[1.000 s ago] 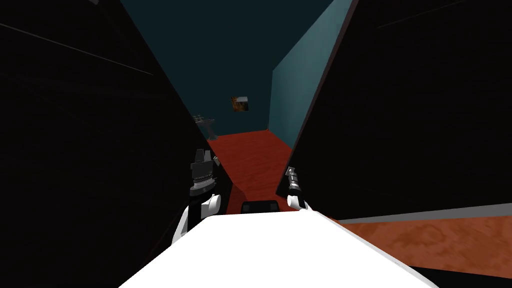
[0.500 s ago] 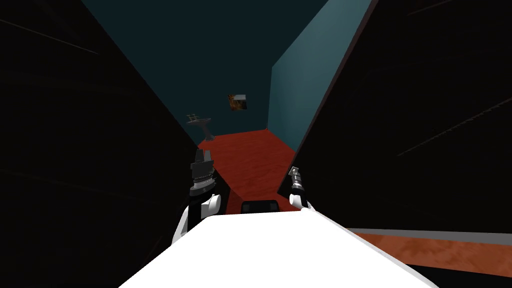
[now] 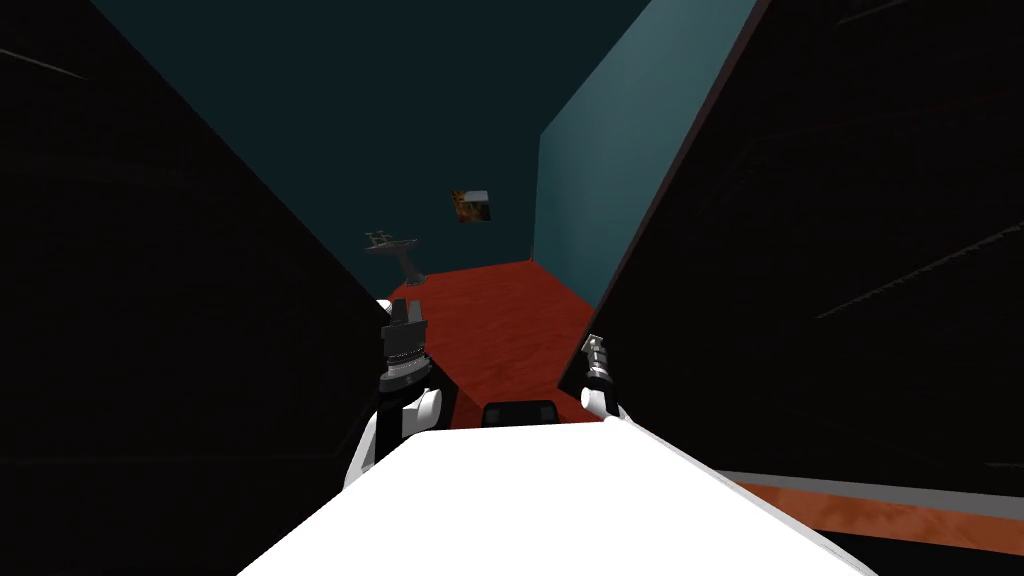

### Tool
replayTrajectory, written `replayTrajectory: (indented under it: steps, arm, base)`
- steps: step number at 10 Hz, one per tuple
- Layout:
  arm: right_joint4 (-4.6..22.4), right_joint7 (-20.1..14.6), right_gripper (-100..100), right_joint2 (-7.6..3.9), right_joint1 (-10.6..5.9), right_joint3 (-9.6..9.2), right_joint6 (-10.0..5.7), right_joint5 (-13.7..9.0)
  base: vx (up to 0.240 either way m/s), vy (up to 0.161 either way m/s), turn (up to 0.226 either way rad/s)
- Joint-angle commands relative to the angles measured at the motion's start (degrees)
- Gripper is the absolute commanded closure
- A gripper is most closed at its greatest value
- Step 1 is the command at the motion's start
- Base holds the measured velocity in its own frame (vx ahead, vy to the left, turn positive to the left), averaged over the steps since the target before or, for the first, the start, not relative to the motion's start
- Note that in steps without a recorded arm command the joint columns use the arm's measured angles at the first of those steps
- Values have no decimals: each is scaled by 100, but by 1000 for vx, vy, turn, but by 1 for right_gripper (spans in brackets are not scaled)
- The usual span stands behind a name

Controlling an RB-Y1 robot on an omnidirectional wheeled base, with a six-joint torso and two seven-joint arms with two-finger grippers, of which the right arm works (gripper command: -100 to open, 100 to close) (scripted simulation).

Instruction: Push the door open

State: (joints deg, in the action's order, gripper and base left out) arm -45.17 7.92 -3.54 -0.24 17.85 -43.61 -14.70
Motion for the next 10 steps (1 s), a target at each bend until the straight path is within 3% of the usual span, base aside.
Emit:
replayTrajectory:
  steps: [1,3,4,10]
  arm:
    - [-44,50,100,-2,-11,128,3,-67]
    - [-16,53,100,27,15,132,42,-75]
    - [-19,88,100,-31,14,250,20,-145]
    - [-40,238,100,-80,48,654,-12,-394]
  base:
    - [187,45,-82]
    - [157,6,-49]
    - [159,-16,-41]
    - [228,-31,-45]
